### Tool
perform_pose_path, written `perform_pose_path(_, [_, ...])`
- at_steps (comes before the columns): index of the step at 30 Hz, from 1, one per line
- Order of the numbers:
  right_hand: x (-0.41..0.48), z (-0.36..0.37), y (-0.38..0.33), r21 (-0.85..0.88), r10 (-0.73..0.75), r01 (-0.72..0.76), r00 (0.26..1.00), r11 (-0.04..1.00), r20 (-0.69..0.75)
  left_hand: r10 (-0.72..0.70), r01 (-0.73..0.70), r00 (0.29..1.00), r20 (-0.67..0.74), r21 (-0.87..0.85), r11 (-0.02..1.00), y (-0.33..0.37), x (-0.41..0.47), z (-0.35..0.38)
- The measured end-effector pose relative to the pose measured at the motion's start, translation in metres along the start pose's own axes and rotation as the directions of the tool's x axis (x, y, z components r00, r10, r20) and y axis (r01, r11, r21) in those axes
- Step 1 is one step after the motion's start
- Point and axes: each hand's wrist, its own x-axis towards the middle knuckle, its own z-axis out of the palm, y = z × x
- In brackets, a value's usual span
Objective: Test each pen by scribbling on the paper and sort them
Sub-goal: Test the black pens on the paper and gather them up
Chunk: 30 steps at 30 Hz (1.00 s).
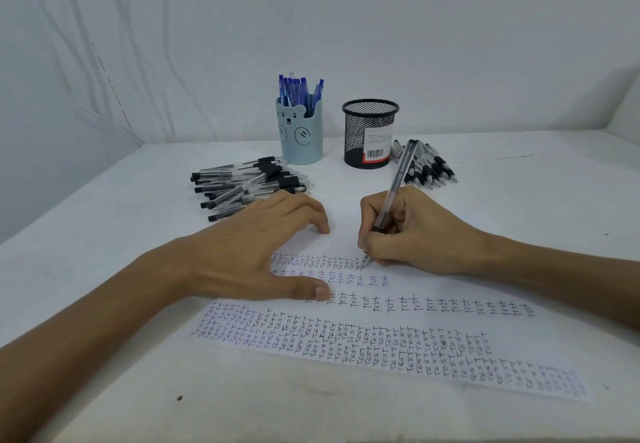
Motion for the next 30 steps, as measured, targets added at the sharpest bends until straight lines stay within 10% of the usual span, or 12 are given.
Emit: perform_pose_path(30, [0.0028,-0.0003,0.0,-0.069,0.002,-0.005,0.999,0.998,-0.034,0.001,-0.001,1.0,0.001,0.006,1.0,-0.0003,-0.0001,0.0])
